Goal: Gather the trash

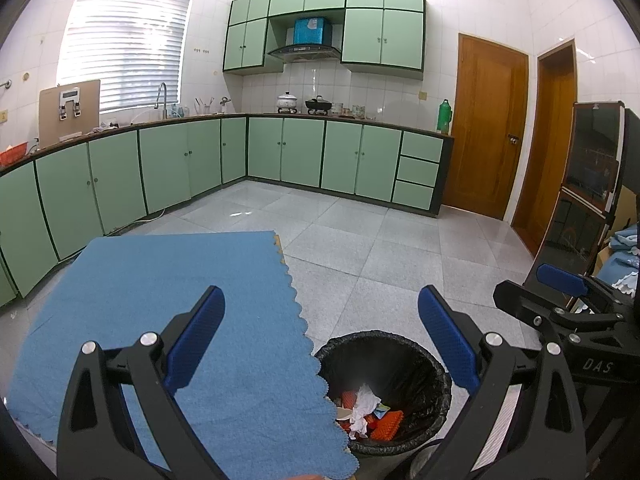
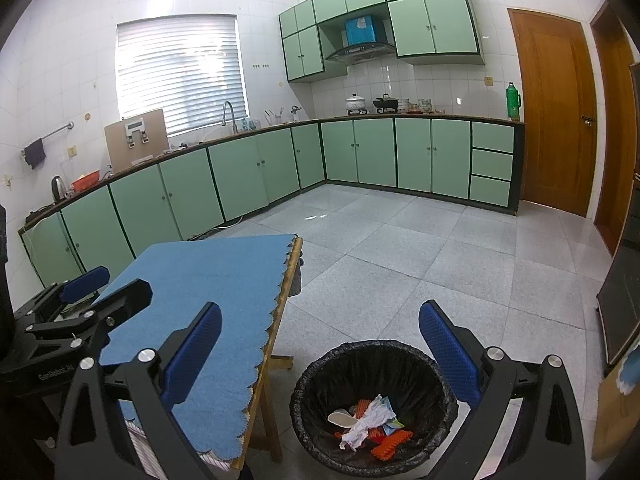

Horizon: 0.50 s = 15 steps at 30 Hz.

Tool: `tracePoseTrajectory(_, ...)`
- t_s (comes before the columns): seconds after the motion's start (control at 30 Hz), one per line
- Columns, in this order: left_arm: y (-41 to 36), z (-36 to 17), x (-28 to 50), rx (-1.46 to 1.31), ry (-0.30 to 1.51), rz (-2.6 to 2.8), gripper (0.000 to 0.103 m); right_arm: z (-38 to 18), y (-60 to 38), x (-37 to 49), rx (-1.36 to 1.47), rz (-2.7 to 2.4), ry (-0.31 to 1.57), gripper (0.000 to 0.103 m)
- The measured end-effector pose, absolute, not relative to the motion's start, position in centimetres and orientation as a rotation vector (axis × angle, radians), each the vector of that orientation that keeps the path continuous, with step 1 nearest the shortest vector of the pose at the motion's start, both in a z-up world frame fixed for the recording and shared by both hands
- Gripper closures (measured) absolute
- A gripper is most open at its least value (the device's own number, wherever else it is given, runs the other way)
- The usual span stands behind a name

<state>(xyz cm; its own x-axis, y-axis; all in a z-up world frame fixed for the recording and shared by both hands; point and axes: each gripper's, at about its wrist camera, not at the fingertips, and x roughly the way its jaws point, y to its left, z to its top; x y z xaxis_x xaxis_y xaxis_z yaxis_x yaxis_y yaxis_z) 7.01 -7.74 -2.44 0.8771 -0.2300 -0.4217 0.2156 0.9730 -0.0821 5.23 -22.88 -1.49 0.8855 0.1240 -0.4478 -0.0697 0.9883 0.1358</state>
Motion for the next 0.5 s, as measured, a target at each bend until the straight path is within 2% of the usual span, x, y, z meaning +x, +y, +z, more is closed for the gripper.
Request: tracePoseTrajectory(0.5,-7.18,-2.21,6.91,-0.036,0.443,-0.23,0.009,-1.5,-22.95,5.22,0.117,0.102,0.472,0.006)
